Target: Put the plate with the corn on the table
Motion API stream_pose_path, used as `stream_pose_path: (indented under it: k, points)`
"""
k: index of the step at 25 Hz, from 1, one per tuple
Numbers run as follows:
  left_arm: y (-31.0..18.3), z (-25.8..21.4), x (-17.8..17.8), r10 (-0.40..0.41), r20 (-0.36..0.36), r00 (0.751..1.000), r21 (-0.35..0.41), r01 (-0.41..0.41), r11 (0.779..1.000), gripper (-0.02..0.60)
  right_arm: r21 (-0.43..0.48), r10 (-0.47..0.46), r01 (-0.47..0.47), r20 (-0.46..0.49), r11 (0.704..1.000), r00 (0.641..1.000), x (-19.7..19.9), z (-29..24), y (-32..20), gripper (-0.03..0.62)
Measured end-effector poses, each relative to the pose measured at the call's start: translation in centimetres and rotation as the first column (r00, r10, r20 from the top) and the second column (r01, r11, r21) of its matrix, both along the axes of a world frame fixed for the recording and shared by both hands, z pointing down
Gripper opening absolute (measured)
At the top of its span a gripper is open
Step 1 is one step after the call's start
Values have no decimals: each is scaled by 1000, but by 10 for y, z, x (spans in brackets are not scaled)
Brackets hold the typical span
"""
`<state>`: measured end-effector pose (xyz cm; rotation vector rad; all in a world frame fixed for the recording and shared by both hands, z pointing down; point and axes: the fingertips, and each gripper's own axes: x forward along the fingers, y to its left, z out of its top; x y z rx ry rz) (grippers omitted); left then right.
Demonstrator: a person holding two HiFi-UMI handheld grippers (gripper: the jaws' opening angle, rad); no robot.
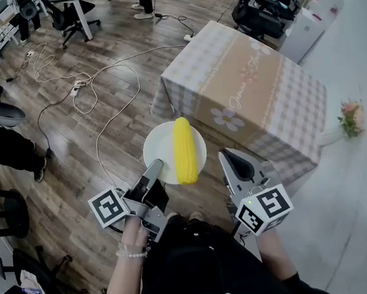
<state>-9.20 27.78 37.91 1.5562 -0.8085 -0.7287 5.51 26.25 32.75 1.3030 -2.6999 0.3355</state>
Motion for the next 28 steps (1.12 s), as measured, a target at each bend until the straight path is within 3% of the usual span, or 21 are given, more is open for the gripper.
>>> stream_pose_path:
  k: [5, 8, 10, 12, 28]
  points:
    - [2, 2, -3, 3, 3, 1000, -4, -3, 1000, 43, -118, 6, 11, 144, 993, 990, -5, 9, -2, 44]
    - [3, 3, -3, 7, -1, 1000, -7, -7, 1000, 43, -202, 30, 29, 281, 979, 959, -8, 13, -4, 48]
    - [4, 3, -3, 11, -5, 1000, -6, -11, 1000, 43, -250, 41, 51, 349, 967, 936, -11, 17, -4, 129]
    - [4, 3, -3, 15, -8, 1000, -4, -15, 1000, 43, -292, 54, 68, 392, 954, 919, -15, 21, -5, 136]
    - [-1, -4, -14, 45, -38, 998, 13, -45, 999, 44, -386, 89, 96, 434, 917, 896, -44, 43, -8, 155]
